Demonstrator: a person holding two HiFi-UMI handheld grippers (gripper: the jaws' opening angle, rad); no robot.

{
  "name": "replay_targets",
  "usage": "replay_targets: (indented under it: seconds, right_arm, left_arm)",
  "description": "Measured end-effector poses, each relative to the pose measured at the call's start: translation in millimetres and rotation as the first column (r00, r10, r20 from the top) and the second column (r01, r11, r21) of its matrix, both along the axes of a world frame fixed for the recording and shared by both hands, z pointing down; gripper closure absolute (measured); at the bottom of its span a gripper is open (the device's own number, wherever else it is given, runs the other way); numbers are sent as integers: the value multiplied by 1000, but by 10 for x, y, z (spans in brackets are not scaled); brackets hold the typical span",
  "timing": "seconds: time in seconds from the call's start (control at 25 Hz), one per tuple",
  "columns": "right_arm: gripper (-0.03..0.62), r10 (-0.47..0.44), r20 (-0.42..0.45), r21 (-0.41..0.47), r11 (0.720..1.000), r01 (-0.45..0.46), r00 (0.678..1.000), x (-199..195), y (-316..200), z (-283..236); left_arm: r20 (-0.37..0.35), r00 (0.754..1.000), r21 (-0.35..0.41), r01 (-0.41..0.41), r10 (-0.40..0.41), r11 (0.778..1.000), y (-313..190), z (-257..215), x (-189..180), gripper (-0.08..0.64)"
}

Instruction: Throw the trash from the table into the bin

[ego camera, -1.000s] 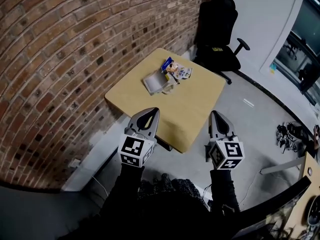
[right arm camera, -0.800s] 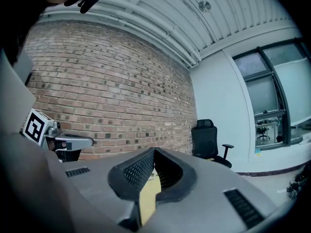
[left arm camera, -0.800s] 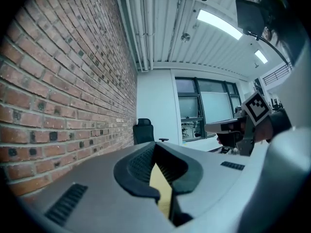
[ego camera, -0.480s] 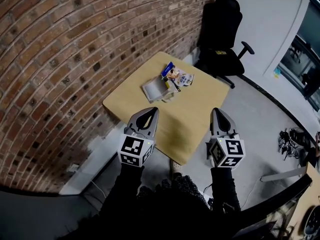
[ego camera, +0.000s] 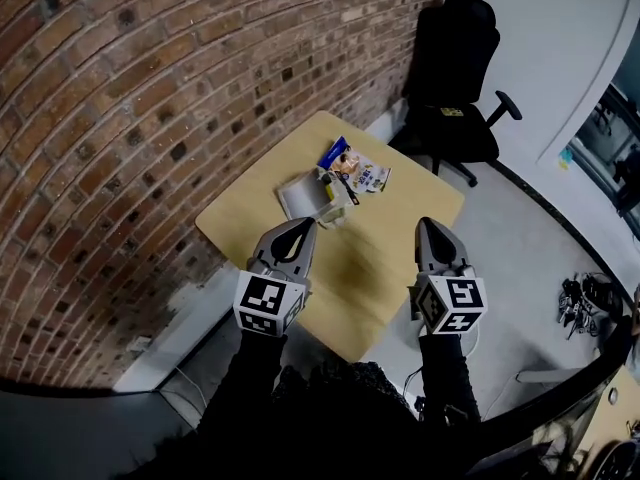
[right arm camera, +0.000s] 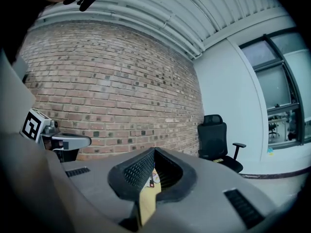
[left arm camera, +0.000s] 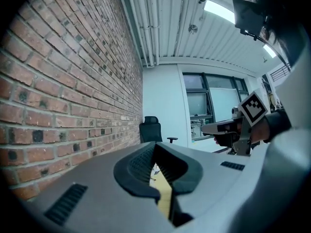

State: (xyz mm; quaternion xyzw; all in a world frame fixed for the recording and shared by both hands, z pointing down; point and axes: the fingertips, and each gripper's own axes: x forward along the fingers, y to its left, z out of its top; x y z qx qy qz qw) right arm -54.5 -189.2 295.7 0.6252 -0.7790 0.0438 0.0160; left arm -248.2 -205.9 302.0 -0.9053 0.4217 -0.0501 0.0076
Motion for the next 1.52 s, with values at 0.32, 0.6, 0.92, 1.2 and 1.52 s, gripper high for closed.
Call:
replay_targets:
  seconds: [0.32, 0.6, 0.92, 1.2, 1.52]
  right_arm:
    - [581, -31, 14, -33, 999, 31, 999, 117, -589, 146]
    - [581, -47, 24, -48, 998, 48, 999, 244, -990, 225]
    - [581, -52, 40, -101, 993, 56, 998, 388, -1342, 477]
    - [581, -67, 43, -143, 987, 73, 997, 403, -1622, 686]
    - [531, -116, 95, -226, 965, 135, 989, 317, -1891, 1004]
  left_arm:
    - [0, 1000, -18, 15, -15, 1000, -454, 50, 138, 552]
    - [8, 1000, -29, 17, -17, 999, -786, 63, 316, 552]
    - [31, 999, -52, 37, -35, 998, -1055, 195, 431, 552]
    - [39, 997, -74, 66, -63, 995, -1204, 288, 416, 552]
    - [57, 995, -98, 85, -80, 991, -1322, 380, 418, 552]
